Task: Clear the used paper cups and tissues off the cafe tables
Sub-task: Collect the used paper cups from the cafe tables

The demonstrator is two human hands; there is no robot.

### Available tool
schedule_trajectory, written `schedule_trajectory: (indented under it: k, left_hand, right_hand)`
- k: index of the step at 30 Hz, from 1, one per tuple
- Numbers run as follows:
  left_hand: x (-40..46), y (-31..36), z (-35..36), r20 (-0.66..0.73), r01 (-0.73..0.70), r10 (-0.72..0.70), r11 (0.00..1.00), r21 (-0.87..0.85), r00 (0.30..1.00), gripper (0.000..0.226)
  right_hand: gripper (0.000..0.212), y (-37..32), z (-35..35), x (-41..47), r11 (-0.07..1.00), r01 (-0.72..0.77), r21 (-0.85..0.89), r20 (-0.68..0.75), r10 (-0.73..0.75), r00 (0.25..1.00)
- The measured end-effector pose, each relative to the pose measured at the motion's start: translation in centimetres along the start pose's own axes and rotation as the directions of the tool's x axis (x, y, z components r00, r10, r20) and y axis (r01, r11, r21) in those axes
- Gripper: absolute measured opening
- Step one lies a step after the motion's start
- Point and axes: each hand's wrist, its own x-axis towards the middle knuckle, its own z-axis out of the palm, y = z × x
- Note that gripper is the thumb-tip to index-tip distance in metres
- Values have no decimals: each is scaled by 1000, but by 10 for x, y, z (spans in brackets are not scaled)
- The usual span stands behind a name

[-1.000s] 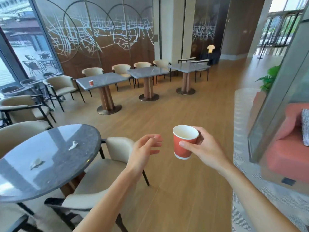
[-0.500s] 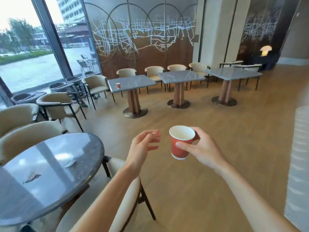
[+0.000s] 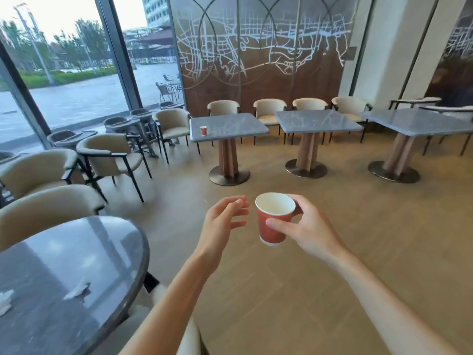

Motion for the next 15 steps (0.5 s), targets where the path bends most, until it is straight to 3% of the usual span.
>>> schedule_trajectory:
  k: [6, 15]
  left_hand:
    - [162, 6, 15, -24, -27, 26, 999, -27, 999, 21]
    - [334, 5, -7, -114, -44, 47, 999, 30, 992, 22]
  right_hand:
    - [65, 15, 4, 166, 999, 44, -23, 10, -44, 999]
    - [59, 44, 48, 364, 991, 128, 30, 109, -131, 985]
